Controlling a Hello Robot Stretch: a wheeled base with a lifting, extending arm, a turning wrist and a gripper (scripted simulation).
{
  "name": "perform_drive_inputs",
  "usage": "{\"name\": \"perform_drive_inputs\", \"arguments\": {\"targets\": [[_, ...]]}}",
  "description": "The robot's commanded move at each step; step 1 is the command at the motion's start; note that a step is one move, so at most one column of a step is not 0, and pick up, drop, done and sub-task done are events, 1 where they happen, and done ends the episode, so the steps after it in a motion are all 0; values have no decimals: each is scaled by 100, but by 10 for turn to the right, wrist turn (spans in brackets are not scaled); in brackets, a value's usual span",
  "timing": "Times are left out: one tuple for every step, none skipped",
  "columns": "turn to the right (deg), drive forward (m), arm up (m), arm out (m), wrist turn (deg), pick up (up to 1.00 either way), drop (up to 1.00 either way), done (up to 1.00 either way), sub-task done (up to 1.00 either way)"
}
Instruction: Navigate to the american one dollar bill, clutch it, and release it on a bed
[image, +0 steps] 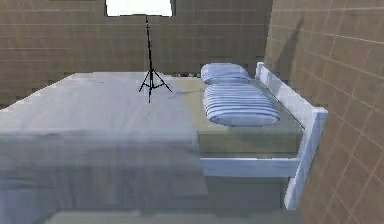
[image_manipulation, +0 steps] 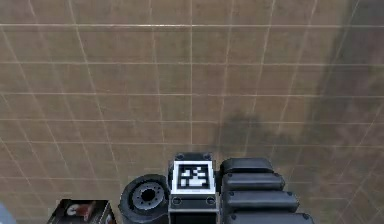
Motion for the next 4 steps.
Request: {"name": "perform_drive_inputs", "arguments": {"targets": [[-240,0,0,0,0,0,0,0,0],[-30,0,0,0,0,0,0,0,0],[0,80,0,0,0,0,0,0,0],[450,0,0,0,0,0,0,0,0]]}}
